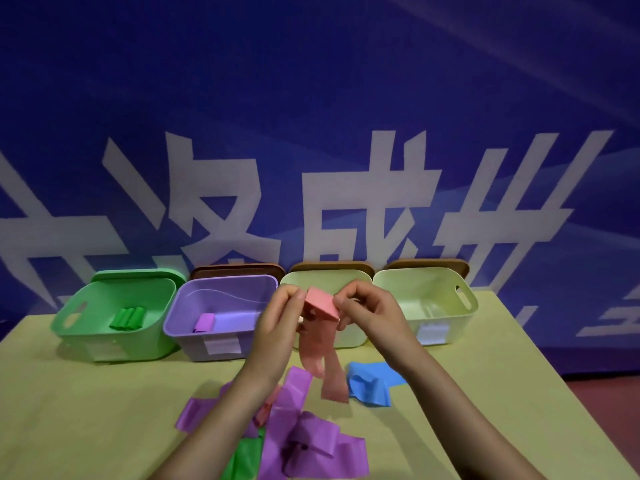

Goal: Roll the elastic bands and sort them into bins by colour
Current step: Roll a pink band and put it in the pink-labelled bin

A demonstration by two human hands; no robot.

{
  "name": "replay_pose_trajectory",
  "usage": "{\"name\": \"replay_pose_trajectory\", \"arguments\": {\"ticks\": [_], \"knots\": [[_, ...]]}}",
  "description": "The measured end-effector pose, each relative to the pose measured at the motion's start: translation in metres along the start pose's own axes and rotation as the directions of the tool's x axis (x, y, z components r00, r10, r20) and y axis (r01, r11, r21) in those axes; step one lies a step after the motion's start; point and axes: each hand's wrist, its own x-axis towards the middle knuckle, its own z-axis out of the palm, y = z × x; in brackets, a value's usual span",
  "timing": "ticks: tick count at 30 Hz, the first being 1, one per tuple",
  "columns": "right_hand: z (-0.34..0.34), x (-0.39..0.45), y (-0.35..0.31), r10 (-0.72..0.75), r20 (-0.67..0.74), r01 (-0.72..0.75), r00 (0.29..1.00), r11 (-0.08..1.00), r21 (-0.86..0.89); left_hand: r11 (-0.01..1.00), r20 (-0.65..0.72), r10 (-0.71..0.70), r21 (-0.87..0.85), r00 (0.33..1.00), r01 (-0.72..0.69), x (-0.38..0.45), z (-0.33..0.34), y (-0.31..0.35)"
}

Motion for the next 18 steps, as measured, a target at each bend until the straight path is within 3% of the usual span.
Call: {"name": "replay_pose_trajectory", "arguments": {"ticks": [4, 18], "knots": [[-0.005, -0.004, 0.005, 0.034, -0.085, -0.029, 0.996, 0.998, 0.057, 0.999, 0.010, 0.037, 0.015, 0.999, -0.037, 0.000, 0.007, -0.005], [-0.012, -0.021, 0.013, 0.120, -0.135, -0.106, 0.984, 0.989, 0.106, 0.990, -0.035, 0.057, 0.134, 0.998, -0.052, -0.006, 0.008, -0.007]]}}
